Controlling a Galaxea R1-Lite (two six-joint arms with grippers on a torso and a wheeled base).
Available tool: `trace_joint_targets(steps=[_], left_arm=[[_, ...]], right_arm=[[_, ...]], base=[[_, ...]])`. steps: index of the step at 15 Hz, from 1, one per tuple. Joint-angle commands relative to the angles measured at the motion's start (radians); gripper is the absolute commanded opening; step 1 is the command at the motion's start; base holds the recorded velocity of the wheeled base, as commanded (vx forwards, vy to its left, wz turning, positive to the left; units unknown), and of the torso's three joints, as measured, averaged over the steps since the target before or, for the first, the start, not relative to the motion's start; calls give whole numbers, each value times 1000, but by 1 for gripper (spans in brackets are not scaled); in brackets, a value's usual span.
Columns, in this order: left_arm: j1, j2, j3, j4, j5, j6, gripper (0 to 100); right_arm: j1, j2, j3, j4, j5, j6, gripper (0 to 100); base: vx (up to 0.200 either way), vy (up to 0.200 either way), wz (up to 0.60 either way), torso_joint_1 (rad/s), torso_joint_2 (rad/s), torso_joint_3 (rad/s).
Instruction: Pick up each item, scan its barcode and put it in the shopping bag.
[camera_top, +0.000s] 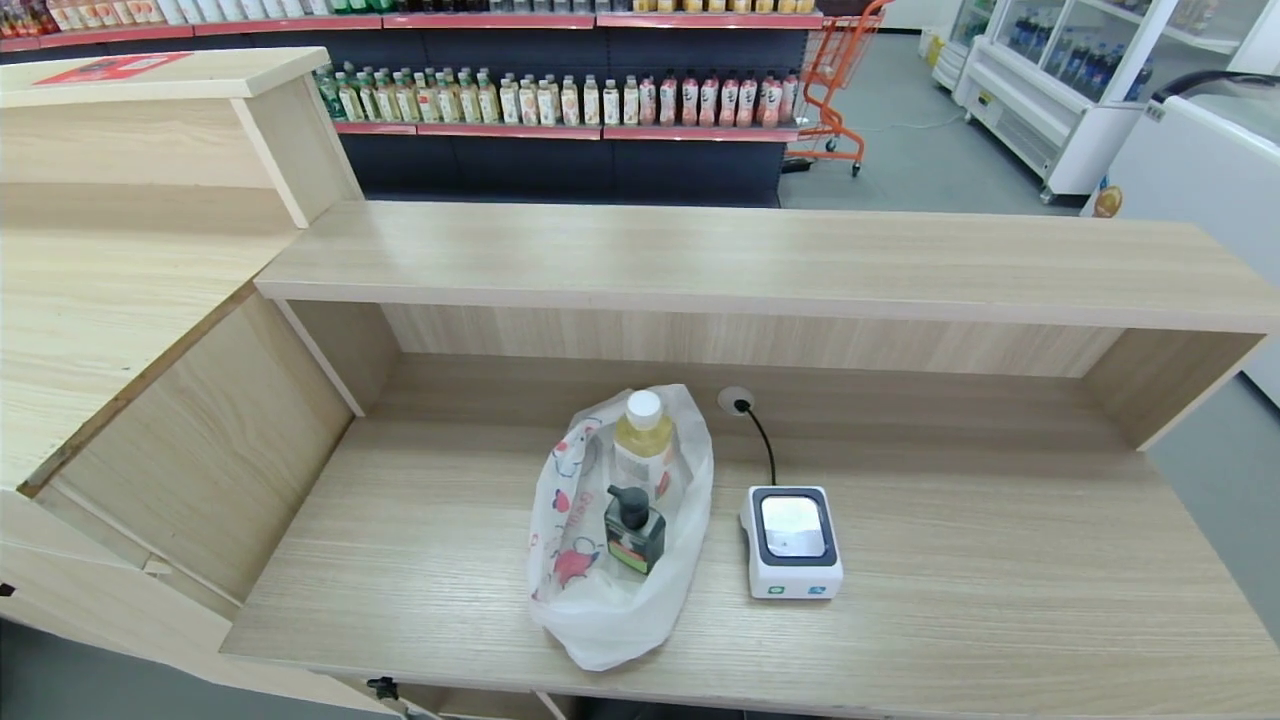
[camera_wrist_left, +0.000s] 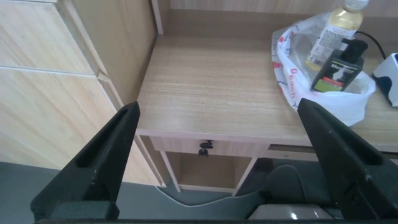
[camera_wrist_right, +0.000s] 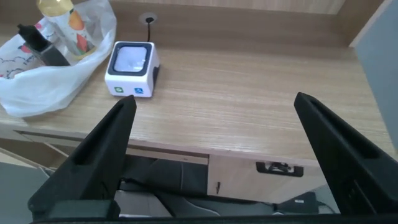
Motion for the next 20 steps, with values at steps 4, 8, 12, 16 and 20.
trace_joint_targets(steps=[4,8,12,16,20], left_arm=[[0,0,0,0,0,-1,100],[-1,1,0,0,0,0,100],[-1,0,0,0,1,-3,100],[-1,0,0,0,1,-3,100],[-1,0,0,0,1,-3,100]], right_arm=[[1,5,0,0,2,-2,100],[1,5,0,0,2,-2,100],[-1,5,0,1,1,4,100],[1,5,0,1,1,4,0],[-1,5,0,1,1,6,0]], base=[[0,0,0,0,0,0],[200,0,0,-6,1,2],[50,0,0,-2,1,1],[0,0,0,0,0,0],[0,0,0,0,0,0]])
